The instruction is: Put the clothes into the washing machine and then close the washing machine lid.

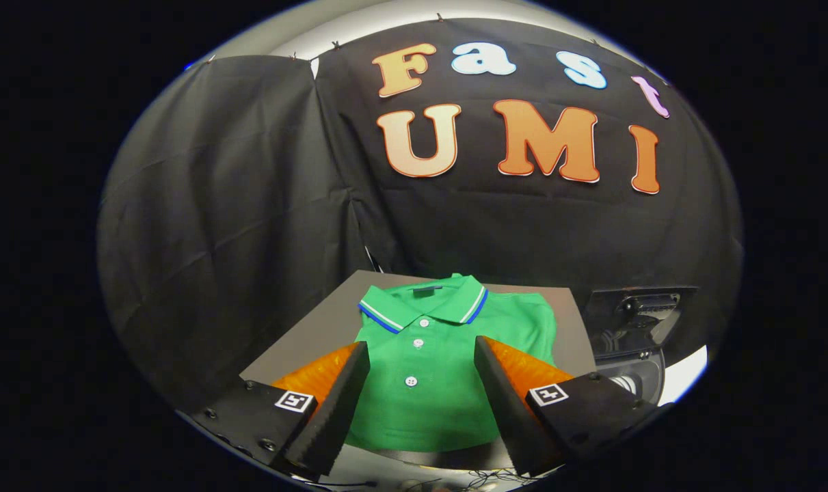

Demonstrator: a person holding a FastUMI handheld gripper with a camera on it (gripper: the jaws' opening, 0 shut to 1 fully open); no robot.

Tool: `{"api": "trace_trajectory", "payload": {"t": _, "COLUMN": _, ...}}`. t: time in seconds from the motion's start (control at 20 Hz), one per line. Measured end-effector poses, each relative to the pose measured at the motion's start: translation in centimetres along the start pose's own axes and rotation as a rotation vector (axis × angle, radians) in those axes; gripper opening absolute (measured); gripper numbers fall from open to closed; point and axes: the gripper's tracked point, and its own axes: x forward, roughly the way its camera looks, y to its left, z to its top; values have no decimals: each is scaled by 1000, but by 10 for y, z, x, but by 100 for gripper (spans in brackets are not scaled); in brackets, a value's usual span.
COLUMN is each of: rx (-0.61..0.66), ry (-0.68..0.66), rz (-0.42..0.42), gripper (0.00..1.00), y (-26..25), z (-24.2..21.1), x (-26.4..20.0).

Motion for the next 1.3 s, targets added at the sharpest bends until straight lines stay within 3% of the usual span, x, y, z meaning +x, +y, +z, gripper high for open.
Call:
{"api": "trace_trajectory", "payload": {"t": 0.7, "rx": -49, "ry": 78, "rz": -63, "gripper": 97, "y": -5, "z": -36, "x": 29}}
{"api": "trace_trajectory", "payload": {"t": 0.9, "rx": -76, "ry": 85, "rz": -69, "gripper": 83, "y": -9, "z": -38, "x": 31}}
{"api": "trace_trajectory", "payload": {"t": 1.05, "rx": -62, "ry": 97, "rz": -71, "gripper": 57, "y": -15, "z": -34, "x": 33}}
{"api": "trace_trajectory", "payload": {"t": 1.3, "rx": -85, "ry": 97, "rz": -33, "gripper": 25, "y": -18, "z": -28, "x": 35}}
